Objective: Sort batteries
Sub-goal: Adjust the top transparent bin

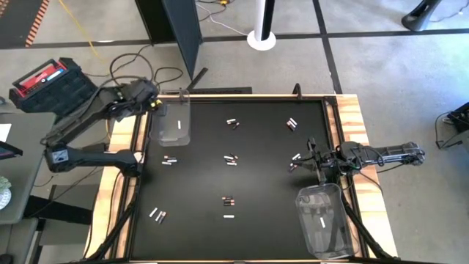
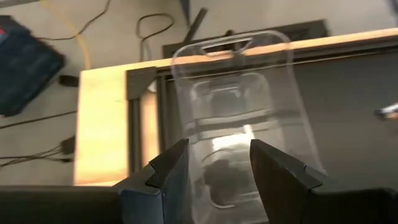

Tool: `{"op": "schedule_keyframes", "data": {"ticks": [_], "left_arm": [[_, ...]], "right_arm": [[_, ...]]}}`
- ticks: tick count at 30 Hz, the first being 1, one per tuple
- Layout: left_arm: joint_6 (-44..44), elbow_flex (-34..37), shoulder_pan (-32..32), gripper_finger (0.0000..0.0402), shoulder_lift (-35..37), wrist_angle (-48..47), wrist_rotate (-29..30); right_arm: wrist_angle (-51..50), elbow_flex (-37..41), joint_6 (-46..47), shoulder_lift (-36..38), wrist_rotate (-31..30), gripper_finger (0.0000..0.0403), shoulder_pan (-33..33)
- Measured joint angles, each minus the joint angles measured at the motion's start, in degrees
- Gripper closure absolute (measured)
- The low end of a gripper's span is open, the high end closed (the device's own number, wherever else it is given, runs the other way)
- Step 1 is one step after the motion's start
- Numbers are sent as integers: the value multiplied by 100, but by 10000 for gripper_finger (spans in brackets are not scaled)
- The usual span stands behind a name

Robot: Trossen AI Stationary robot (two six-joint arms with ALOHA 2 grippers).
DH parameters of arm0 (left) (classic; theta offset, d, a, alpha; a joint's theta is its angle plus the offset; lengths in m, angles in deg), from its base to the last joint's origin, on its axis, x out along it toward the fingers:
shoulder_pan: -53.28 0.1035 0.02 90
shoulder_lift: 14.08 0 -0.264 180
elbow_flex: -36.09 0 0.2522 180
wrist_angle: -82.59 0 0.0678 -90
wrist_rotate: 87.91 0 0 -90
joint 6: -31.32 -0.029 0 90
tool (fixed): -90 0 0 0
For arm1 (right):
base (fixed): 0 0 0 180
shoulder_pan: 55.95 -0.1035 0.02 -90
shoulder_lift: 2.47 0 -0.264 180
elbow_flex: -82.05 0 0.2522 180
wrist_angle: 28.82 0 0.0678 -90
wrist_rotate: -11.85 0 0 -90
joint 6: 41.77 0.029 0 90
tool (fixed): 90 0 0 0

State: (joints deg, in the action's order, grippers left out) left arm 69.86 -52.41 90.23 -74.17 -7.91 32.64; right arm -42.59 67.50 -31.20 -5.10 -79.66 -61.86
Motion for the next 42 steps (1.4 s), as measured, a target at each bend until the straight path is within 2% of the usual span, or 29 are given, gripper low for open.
{"op": "schedule_keyframes", "data": {"ticks": [11, 24, 33, 38, 42], "left_arm": [[-578, 90, 572, 235, -587, 41, -182], [-212, 1999, 1051, 235, -149, 1221, -256], [-272, 2660, 1527, 235, -189, 2057, -597], [-553, 2931, 1843, 235, -189, 2647, -1081], [-583, 3175, 2036, 235, -200, 2913, -1141]], "right_arm": [[1, 0, 0, 0, -1, 392, 0], [0, -1, 0, 0, -1, 392, 0], [2, 1, 0, 0, 1, 392, 0], [0, 1, -1, 0, -1, 392, 0], [1, -1, 0, 0, 0, 392, 0]]}}
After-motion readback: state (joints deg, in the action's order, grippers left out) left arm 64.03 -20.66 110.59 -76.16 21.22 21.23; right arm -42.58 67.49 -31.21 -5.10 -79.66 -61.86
